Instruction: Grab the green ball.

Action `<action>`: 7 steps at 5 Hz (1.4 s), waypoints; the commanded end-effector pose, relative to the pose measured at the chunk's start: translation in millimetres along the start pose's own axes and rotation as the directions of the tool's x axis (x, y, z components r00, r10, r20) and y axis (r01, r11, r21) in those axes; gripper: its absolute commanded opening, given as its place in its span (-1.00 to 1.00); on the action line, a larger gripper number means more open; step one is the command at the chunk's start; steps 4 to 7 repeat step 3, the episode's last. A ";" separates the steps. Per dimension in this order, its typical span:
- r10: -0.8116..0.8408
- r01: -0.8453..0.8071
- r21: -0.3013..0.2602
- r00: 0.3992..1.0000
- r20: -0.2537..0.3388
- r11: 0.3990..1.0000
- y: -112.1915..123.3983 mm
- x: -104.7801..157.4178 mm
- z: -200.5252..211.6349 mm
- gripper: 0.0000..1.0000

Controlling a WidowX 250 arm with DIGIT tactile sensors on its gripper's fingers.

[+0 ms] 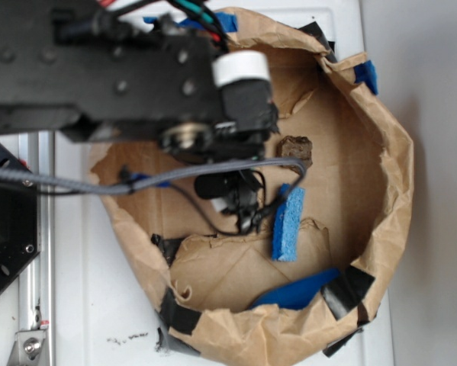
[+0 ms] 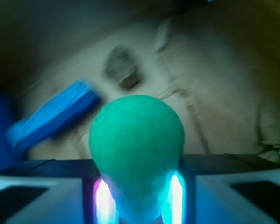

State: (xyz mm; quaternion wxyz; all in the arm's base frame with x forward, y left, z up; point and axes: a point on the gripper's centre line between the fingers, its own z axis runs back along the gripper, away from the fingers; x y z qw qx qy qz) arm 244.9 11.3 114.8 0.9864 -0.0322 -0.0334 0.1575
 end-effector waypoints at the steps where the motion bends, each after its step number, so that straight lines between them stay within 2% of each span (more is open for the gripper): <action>1: -0.133 0.132 -0.046 0.991 -0.028 0.990 17.2 10.6 32.9 -1.00; 3: -0.135 0.136 -0.026 0.990 0.035 0.990 13.9 3.1 38.0 -1.00; 7: -0.135 0.136 -0.026 0.990 0.035 0.990 13.9 3.1 38.0 -1.00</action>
